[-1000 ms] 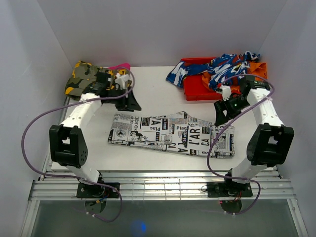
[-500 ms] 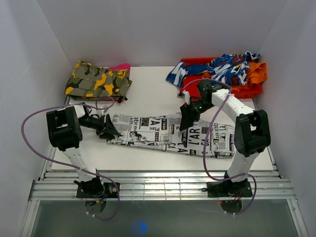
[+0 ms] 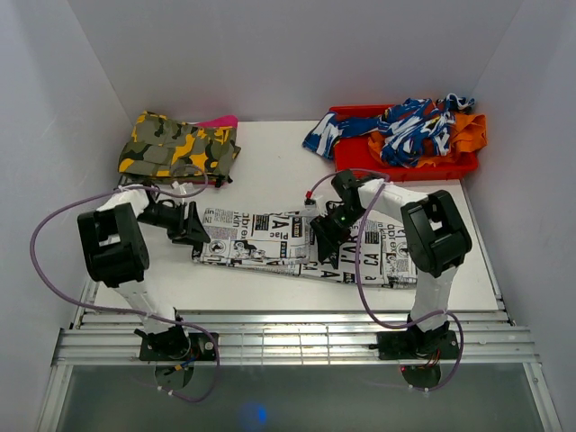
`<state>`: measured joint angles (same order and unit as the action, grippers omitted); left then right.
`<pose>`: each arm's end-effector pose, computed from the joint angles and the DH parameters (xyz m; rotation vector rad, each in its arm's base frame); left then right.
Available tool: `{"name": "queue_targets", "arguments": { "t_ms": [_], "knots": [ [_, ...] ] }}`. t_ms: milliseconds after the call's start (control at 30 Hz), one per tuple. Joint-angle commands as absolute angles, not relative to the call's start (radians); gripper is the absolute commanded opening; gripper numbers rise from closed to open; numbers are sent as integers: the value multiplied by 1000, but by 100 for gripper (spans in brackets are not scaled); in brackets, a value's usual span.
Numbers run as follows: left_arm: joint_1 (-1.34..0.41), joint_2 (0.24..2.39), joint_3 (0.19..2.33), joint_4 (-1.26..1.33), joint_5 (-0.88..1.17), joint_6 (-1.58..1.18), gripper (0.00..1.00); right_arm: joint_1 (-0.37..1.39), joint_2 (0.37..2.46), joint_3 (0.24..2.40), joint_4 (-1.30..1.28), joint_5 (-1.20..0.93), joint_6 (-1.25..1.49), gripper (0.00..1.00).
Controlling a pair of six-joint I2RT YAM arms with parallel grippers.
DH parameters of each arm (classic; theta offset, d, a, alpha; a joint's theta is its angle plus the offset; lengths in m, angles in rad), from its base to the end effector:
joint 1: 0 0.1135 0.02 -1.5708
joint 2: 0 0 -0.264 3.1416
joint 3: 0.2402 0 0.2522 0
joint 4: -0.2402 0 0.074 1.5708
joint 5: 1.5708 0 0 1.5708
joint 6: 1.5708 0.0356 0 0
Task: Fold and stack the trousers
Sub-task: Fold the trousers
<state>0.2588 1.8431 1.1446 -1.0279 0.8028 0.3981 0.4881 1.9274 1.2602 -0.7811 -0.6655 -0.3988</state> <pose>0.2984 0.0525 0.1587 0.1018 2.7811 -1.1874 0.3025 0.1855 0.1552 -1.2929 2.5795 1.0039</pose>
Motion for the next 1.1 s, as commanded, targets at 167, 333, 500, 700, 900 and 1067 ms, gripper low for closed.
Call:
{"name": "queue_targets", "arguments": {
  "t_ms": [167,333,500,700,900,1067],
  "knots": [
    [-212,1436,1085,-770,602,486,54,437,1704,1229,-816,-611,-420,64],
    [-420,1477,1068,-675,444,437,52,394,1642,1164,-859,-470,-428,63],
    [-566,1535,1065,-620,364,456,57,277,1621,1092,-874,-382,-429,61],
    [-653,1577,1023,-575,310,492,58,192,1632,1051,-876,-301,-452,58],
    [-667,1614,989,-520,259,497,57,166,1654,1031,-870,-302,-462,58],
    [-672,1643,983,-509,259,509,51,161,1674,1039,-867,-290,-465,57]
  ]
}}
